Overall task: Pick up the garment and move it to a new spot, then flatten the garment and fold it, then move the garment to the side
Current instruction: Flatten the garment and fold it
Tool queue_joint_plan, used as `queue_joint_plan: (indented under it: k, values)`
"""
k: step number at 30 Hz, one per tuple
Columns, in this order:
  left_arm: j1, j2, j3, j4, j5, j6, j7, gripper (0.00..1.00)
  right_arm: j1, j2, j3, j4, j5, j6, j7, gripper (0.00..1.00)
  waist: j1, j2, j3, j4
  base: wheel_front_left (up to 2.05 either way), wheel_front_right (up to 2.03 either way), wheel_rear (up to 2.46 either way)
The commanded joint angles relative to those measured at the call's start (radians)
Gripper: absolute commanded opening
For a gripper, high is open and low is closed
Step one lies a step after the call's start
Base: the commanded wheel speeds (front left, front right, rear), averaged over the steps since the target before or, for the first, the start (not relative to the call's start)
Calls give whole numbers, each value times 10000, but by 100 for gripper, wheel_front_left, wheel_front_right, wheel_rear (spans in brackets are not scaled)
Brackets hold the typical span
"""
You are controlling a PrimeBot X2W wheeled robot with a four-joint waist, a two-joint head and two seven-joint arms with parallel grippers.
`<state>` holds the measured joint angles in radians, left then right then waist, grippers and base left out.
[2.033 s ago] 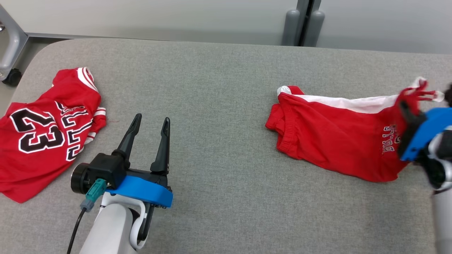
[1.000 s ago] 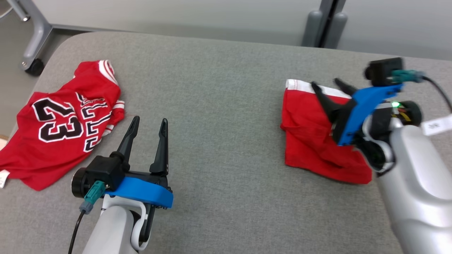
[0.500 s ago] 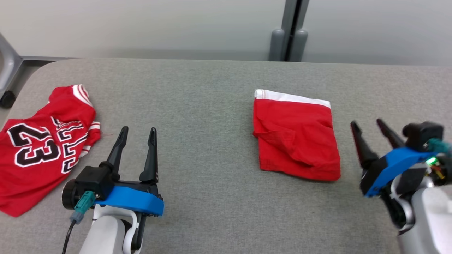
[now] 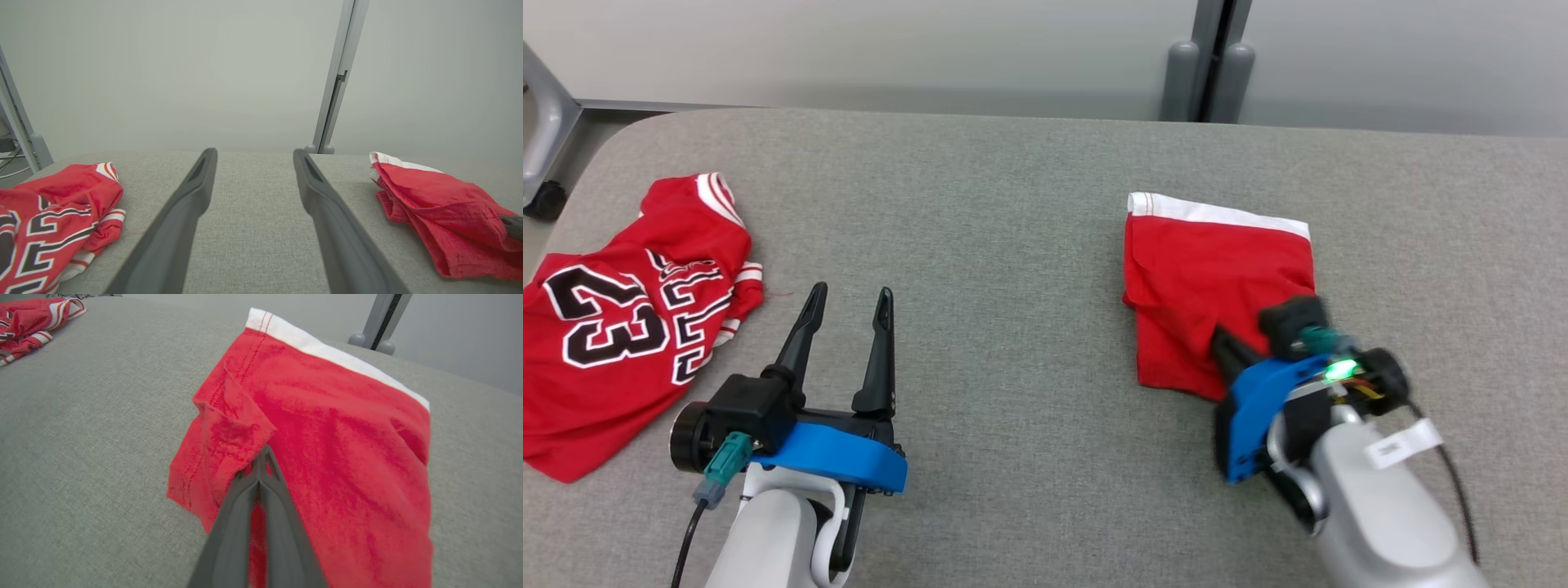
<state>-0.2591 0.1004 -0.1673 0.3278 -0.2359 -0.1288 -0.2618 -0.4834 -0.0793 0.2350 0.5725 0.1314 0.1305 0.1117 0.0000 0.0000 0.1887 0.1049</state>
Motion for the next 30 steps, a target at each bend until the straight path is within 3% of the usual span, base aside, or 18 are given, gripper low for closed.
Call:
queue_joint_plan:
  k: [1,7,12,14,15,19,24,30]
  values:
    - [-189,51,-4,39,22,-7,-46,100,-115,121,422,195,127,5,-45,0,0,0,-5,64,0,0,0]
    - [0,31,40,111,-80,-11,-48,100,187,239,2429,83,2207,5,85,0,0,0,-175,97,0,0,0]
    - [310,56,364,41,-118,72,-46,100,543,-75,2455,-1024,3560,3,-441,0,0,0,-446,-160,0,0,0]
    - [451,64,480,31,-115,117,-46,100,749,-254,2212,-1574,3734,7,-863,81,0,0,-576,-299,0,0,0]
    - [519,72,512,46,-102,127,-46,100,920,-285,1938,-1849,3902,5,-1071,100,0,0,-640,-348,0,0,0]
    - [724,140,643,67,25,153,-46,100,1604,-761,293,-2675,3624,8,-1632,100,0,0,-896,-626,0,0,0]
    - [938,198,803,104,110,210,-46,100,2379,-793,-1674,-3505,2772,5,-1571,100,0,0,-1100,-970,0,0,0]
    - [1157,323,1109,216,53,272,-46,100,2965,-581,-2693,-4005,2044,7,-1367,100,0,0,-1265,-1329,0,0,0]
